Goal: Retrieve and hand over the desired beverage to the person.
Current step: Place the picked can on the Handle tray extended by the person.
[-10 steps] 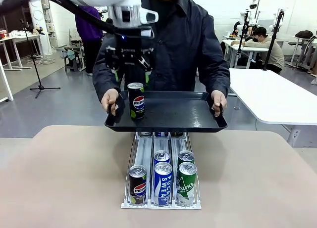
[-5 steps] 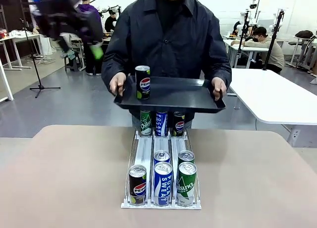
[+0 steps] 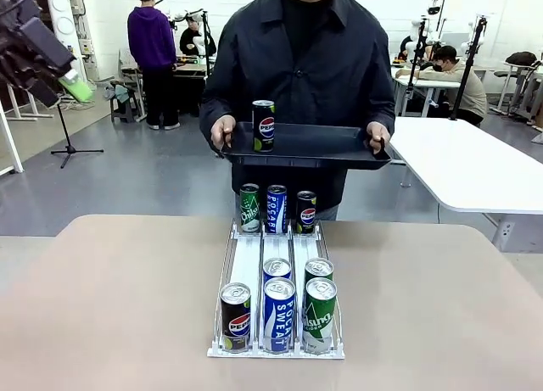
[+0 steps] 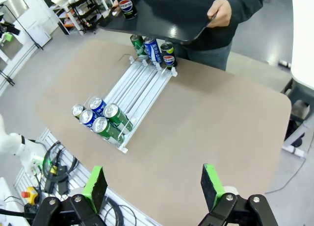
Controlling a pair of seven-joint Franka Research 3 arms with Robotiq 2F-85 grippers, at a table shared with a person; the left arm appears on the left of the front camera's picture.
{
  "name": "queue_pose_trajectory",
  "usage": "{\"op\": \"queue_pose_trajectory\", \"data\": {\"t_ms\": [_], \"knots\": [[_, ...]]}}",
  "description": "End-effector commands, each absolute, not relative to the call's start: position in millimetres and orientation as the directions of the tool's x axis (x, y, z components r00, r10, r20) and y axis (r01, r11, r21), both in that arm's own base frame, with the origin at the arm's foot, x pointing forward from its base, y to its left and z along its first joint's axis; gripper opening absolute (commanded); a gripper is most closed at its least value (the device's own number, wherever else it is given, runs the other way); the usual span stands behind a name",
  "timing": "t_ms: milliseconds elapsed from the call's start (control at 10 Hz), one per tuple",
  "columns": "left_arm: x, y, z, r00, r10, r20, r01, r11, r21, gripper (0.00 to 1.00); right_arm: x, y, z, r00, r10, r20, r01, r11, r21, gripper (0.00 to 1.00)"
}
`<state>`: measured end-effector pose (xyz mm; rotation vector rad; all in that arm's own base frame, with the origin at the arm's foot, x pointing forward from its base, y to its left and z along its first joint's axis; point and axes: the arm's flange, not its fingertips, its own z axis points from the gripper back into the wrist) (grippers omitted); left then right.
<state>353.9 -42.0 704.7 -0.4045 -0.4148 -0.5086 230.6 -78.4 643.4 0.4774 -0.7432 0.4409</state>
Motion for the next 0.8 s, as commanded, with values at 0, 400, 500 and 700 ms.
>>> {"op": "queue_pose_trajectory", "data": {"t_ms": [0, 400, 500, 700], "knots": [[350, -41, 715, 0.790, -0.390, 0.473, 0.559, 0.775, -0.294, 1.00, 231, -78, 642, 0.646, 0.220, 0.731, -0.560, 0.787, 0.258, 1.00], [324, -51, 716, 0.756, -0.371, 0.539, 0.555, 0.800, -0.229, 1.00, 231, -78, 642, 0.646, 0.220, 0.731, -0.560, 0.787, 0.258, 1.00], [336, -44, 722, 0.780, -0.382, 0.495, 0.554, 0.790, -0.263, 1.00, 231, -78, 642, 0.646, 0.220, 0.731, -0.560, 0.787, 0.258, 1.00], [336, -44, 722, 0.780, -0.382, 0.495, 0.554, 0.790, -0.263, 1.00, 231, -78, 642, 0.646, 0.220, 0.731, -0.560, 0.787, 0.258, 1.00]]}}
